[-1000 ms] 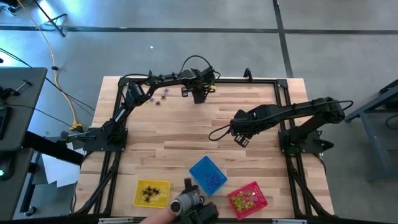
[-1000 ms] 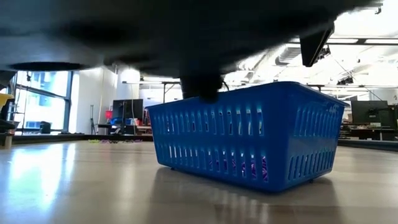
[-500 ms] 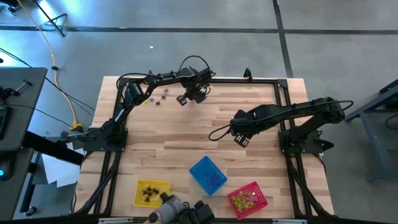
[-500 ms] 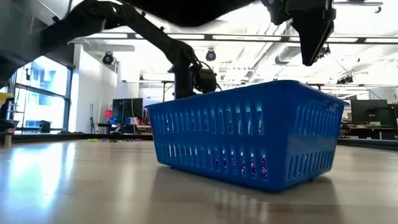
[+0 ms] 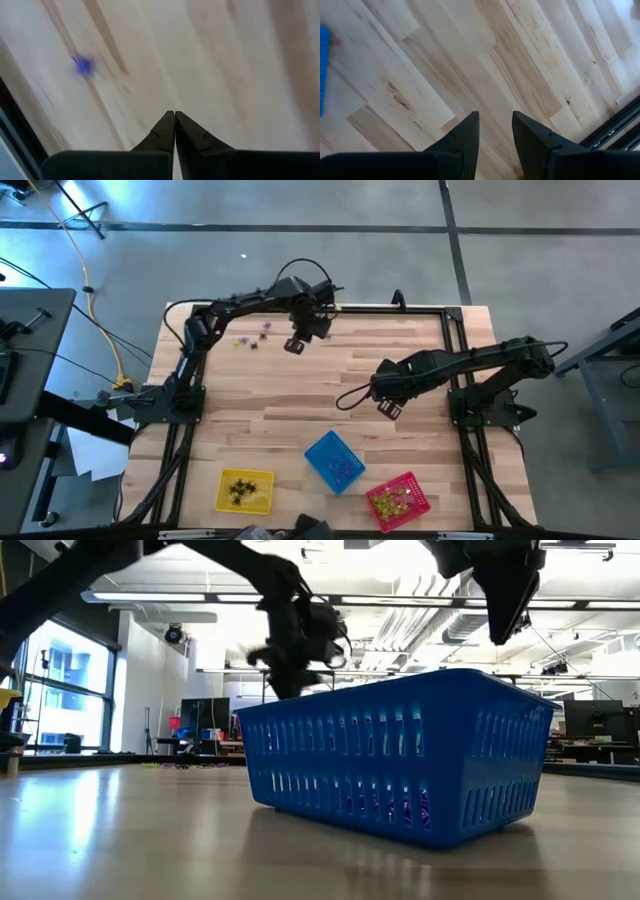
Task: Sort Halloween decoration
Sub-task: Put the violet spider toy into the blue bin
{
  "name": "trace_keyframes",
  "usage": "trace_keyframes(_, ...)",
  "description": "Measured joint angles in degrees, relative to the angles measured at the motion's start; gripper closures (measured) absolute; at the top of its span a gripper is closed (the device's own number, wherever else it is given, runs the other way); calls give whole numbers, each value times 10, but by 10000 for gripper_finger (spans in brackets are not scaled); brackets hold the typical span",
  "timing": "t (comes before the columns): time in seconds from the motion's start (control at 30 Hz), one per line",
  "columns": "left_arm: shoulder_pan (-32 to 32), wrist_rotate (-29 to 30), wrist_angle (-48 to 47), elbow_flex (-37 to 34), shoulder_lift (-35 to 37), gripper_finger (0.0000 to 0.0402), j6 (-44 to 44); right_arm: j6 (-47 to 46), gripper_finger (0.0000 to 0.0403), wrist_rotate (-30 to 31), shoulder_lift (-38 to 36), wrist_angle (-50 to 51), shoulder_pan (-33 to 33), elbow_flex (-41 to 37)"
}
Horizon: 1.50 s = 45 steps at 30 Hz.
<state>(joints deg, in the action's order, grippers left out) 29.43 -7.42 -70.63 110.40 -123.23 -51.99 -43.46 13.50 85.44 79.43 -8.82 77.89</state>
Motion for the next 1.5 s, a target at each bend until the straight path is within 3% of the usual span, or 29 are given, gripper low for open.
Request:
trace_keyframes(0.2,10,0,-52,-62,89,402,88,0,291,4,0,0,-20,0)
trace_keyframes(0.4,13,0,-33,-205,222,402,159,22,291,31,0,-22,-26,0)
trace_keyframes(0.63,14,0,61,-424,399,402,228,122,291,61,0,-132,5,0)
trace_keyframes(0.87,12,3,210,-587,517,402,298,240,291,73,16,-265,98,0)
trace_keyframes(1.03,12,40,303,-637,543,402,374,307,291,28,83,-361,171,0)
trace_keyframes(1.2,12,62,318,-647,543,401,442,344,291,-5,174,-446,233,0)
trace_keyframes(1.33,12,64,319,-652,543,402,461,343,291,-6,227,-500,279,0)
trace_keyframes(1.5,12,64,320,-656,543,402,464,277,291,-31,271,-578,323,0)
